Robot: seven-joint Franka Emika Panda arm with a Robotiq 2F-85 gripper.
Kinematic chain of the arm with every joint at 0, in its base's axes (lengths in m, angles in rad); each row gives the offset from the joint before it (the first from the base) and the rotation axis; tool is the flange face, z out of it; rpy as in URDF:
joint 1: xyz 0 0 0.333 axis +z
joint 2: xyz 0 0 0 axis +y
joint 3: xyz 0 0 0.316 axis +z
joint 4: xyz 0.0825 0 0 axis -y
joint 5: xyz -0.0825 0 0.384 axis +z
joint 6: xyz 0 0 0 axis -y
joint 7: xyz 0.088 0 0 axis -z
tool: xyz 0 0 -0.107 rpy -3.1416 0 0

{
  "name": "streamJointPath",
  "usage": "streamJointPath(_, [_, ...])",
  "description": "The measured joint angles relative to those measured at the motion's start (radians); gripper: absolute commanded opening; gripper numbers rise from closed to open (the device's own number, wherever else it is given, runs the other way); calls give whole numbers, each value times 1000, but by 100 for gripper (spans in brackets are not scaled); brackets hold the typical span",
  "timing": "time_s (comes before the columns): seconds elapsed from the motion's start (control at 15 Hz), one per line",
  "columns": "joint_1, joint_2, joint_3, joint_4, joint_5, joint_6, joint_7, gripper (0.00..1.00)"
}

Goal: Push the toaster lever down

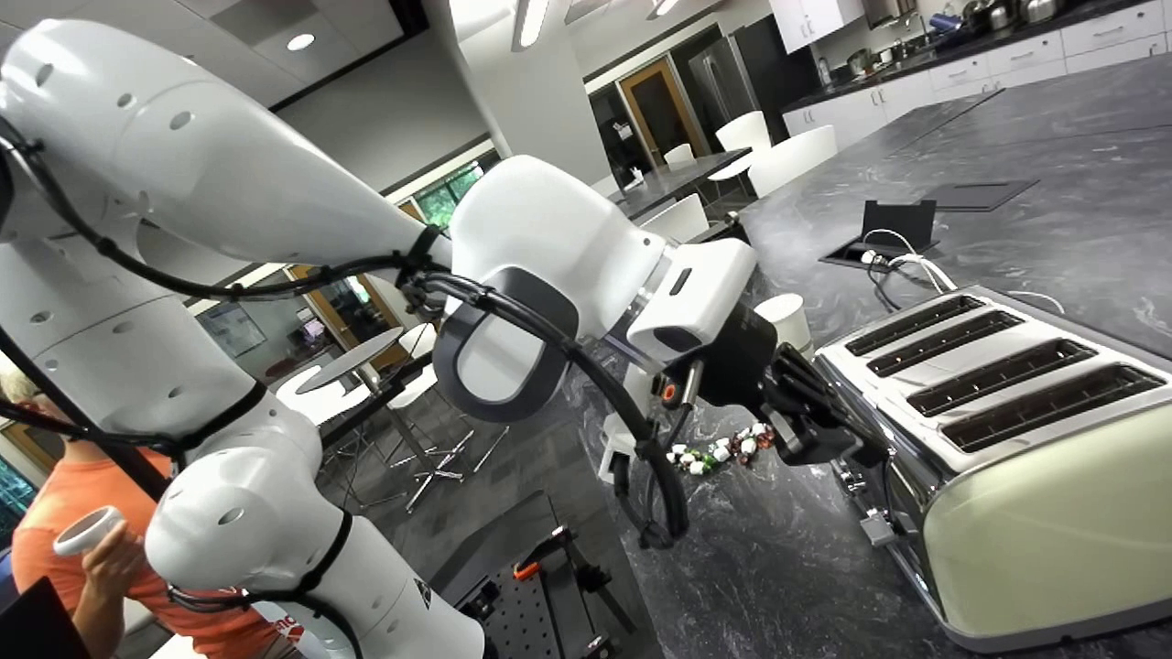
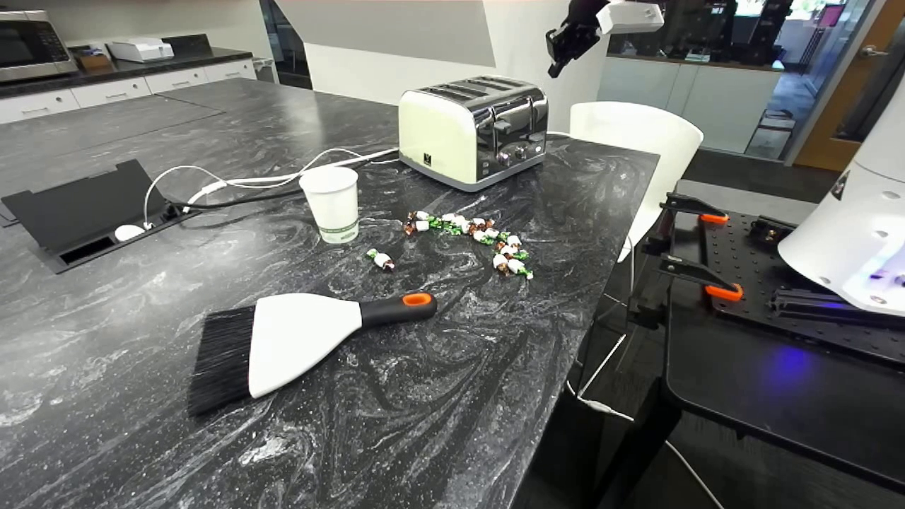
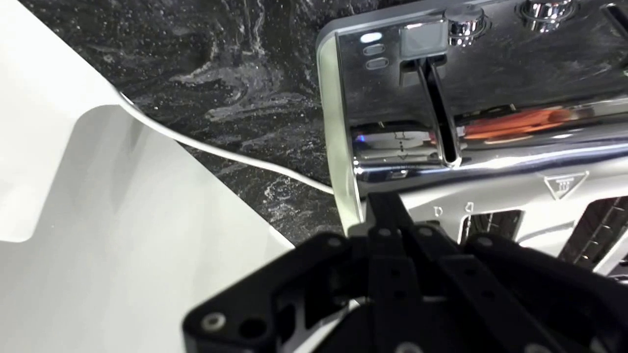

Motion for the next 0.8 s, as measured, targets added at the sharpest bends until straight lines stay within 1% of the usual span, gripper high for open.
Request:
streamJointPath(0.2, [-11, -81, -3, -31, -81, 0, 18, 0])
streamJointPath(0.47, [-42, -165, 34, -70, -162, -7, 55, 0])
streamJointPath(0.6, [-51, -211, 60, -94, -177, -51, 56, 0])
streamJointPath(0.8, [-65, -279, 106, -120, -190, -165, 64, 0])
